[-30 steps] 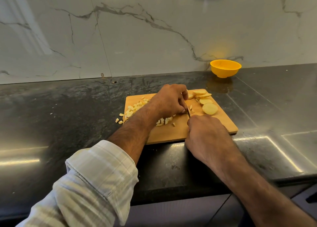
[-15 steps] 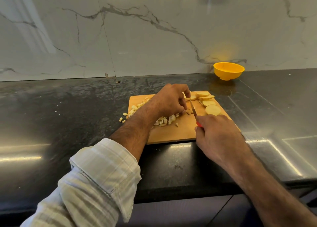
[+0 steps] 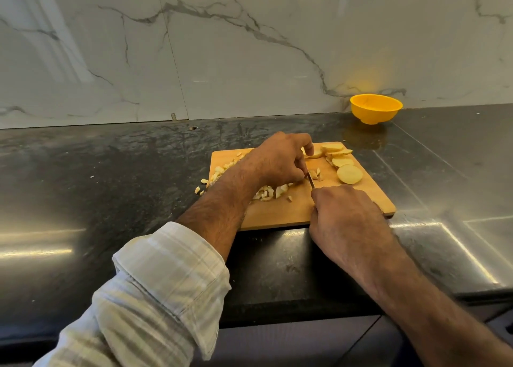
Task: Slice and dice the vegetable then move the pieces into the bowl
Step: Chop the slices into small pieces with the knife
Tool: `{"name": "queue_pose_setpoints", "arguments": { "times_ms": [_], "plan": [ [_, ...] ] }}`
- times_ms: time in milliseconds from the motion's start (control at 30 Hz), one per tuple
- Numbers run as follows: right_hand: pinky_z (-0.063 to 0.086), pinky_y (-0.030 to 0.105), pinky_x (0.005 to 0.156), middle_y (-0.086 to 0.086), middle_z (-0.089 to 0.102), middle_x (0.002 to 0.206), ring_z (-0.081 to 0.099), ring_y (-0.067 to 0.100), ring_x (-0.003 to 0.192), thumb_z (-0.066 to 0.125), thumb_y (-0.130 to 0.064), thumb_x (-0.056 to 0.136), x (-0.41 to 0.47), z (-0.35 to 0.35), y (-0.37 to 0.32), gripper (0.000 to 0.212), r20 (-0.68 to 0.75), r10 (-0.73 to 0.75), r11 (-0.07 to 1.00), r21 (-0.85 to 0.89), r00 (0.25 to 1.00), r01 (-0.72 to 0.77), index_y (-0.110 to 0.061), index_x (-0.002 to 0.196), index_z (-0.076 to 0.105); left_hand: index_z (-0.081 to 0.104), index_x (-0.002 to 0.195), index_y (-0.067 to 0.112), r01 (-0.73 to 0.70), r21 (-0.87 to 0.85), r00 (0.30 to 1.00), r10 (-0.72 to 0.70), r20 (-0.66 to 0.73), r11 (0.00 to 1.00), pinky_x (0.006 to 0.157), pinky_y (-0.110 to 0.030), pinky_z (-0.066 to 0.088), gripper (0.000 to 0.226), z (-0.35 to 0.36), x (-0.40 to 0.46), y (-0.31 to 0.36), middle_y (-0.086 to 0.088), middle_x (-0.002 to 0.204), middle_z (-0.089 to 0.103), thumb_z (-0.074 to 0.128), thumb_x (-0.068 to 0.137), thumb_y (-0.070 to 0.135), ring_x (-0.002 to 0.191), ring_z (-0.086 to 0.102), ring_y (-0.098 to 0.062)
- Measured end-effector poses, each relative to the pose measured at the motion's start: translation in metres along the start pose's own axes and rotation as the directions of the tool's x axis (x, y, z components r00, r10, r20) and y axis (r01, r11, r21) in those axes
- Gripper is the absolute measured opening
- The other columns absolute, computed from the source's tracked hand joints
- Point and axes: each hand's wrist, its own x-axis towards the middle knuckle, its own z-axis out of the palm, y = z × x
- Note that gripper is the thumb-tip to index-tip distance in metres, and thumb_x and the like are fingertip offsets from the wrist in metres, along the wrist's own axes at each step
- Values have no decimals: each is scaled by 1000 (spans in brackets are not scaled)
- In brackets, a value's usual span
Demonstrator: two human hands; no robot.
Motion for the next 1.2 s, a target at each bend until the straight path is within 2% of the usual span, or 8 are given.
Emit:
{"name": "queue_pose_setpoints", "arguments": {
  "times_ms": [100,233,400,600,733,833,967,1200],
  "plan": [
    [55,38,89,1,57,113,57,20,105,62,-34,101,-1,-2,1,31,-9,12,1000,-6,1000,-12,-24,129,57,59,123,23,-18,35,1000,18,3,999,96,-39,60,43,-1,-1,3,10,91,76,79,88,7,88,73,-5],
    [51,34,82,-8,41,88,50,15,92,62,-32,100,1,-2,2,26,-31,-11,1000,-22,999,10,-25,124,59,59,127,22,-18,61,1000,17,18,998,97,-40,59,43,-3,-2,5,11,91,76,77,90,9,90,72,-2],
    [56,38,91,-3,53,103,57,19,103,68,-31,97,10,-10,4,31,-9,-7,1000,-21,1000,7,-23,125,59,57,128,25,-11,101,1000,9,23,995,108,-50,51,44,-3,-2,5,13,92,75,77,91,12,91,68,0],
    [49,26,63,-8,64,93,60,11,85,68,-27,92,28,-14,28,30,-89,-16,991,128,996,28,-25,122,73,56,129,27,13,89,999,-16,38,996,110,-53,48,44,-4,-2,5,13,95,75,78,93,17,97,70,-6],
    [56,28,73,-8,70,113,63,11,93,68,-35,97,15,-6,47,35,-141,6,955,295,990,37,-34,132,71,59,125,27,-4,95,1000,4,-1,996,105,-48,54,38,-1,-2,3,12,95,74,78,93,18,93,69,-5],
    [58,30,76,-6,71,115,63,10,92,70,-35,99,6,-6,57,37,-183,42,914,404,982,36,-35,135,68,63,119,27,-28,99,997,35,-70,995,98,-44,57,32,1,-2,1,12,97,69,77,91,19,89,65,-5],
    [61,36,81,-7,71,107,64,11,93,70,-35,98,7,-7,65,36,-203,94,920,393,975,-7,-34,134,70,64,120,28,-19,85,998,24,-59,996,93,-38,56,32,8,1,1,13,104,66,79,92,28,92,61,-5],
    [60,40,95,-2,70,123,63,15,105,69,-35,99,9,-1,65,43,-136,135,928,365,981,-77,-31,141,64,72,121,25,8,68,999,-5,-44,998,78,-23,50,26,19,8,4,11,112,69,78,96,24,95,61,-6]
  ]
}}
